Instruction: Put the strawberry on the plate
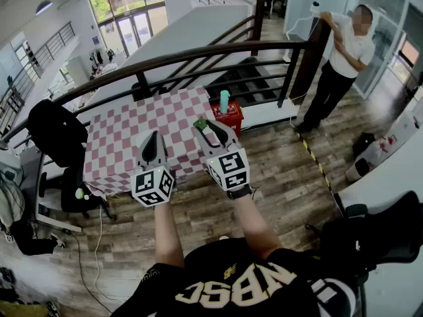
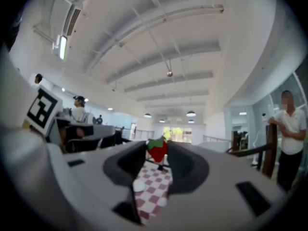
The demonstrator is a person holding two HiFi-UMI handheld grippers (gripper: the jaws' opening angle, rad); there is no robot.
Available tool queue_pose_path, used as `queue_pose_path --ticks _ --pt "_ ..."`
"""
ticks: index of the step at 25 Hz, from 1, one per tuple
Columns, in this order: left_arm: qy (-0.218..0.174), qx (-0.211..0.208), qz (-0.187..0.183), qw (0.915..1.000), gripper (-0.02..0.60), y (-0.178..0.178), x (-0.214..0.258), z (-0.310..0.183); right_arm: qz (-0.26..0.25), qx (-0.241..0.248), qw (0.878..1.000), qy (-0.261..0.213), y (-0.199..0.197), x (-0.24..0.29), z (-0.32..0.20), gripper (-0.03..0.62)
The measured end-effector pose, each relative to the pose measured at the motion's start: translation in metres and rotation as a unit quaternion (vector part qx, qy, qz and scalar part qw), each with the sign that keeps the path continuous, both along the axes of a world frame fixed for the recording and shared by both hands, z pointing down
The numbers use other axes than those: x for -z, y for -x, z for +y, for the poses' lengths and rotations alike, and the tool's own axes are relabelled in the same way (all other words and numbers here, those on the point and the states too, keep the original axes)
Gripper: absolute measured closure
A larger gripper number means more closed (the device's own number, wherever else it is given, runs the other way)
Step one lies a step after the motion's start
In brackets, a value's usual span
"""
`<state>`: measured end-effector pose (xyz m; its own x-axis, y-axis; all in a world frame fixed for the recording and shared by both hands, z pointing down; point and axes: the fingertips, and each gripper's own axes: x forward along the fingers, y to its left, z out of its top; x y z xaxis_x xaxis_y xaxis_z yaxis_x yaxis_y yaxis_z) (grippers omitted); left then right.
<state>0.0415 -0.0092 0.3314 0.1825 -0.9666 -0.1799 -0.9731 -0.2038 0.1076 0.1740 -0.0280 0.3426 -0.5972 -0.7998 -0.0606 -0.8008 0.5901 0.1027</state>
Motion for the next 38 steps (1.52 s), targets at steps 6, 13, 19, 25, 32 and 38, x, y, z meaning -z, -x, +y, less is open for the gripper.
queue_pose_path --ticks 6,13,19,25,32,38 --pt "0.000 -0.018 0.003 0.9998 0.568 -0.008 -0.002 0.011 0.005 -0.018 1.000 0.004 -0.010 -0.006 0.013 0.448" --pt "-0.001 -0.053 0.004 0.9986 0.568 -0.030 -0.002 0.018 0.004 -0.053 0.998 0.014 -0.030 -0.008 0.021 0.448" --pt "0.003 -0.060 0.010 0.9981 0.568 -0.027 0.001 0.034 0.012 -0.065 0.998 0.016 -0.032 -0.003 0.042 0.448" --pt "0.007 -0.071 0.013 0.9973 0.568 -0.049 -0.010 0.021 0.009 -0.071 0.997 0.013 -0.051 -0.009 0.030 0.448" --pt "0.014 -0.075 0.015 0.9970 0.568 -0.058 -0.018 0.014 0.013 -0.062 0.998 0.022 -0.051 -0.016 0.023 0.448" --pt "0.016 -0.077 0.015 0.9968 0.568 -0.070 -0.019 0.003 0.006 -0.062 0.998 0.032 -0.062 -0.019 0.008 0.448"
